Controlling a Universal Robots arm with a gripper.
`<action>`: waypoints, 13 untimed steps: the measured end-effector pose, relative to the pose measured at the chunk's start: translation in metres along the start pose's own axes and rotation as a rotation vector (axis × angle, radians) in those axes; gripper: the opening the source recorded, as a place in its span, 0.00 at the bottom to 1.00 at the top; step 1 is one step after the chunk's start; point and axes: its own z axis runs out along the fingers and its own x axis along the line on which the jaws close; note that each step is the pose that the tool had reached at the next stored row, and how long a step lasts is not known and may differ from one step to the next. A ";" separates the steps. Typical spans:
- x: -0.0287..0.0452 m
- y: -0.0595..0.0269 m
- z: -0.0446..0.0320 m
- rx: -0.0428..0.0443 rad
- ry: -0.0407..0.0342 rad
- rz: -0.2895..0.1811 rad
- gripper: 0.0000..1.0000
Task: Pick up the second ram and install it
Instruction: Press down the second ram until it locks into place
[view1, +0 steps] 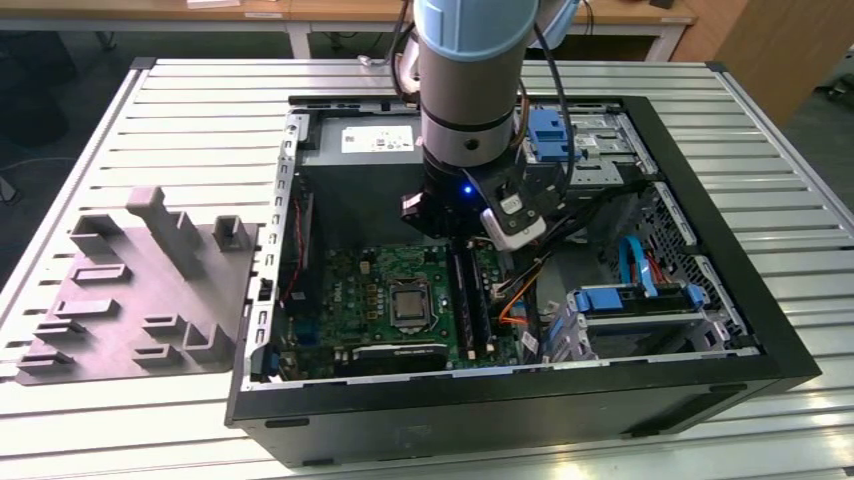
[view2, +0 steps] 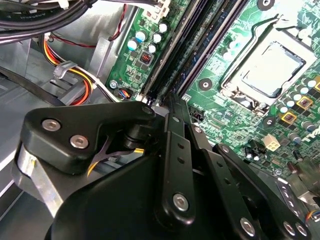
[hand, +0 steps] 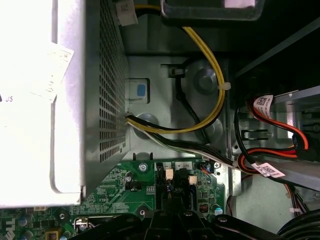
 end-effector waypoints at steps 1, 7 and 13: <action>0.0000 0.0000 0.0001 -0.0001 -0.0001 0.000 0.10; 0.0001 -0.0001 0.0013 -0.0001 0.0000 0.000 0.10; 0.0002 -0.0001 0.0026 -0.0004 -0.0001 0.000 0.10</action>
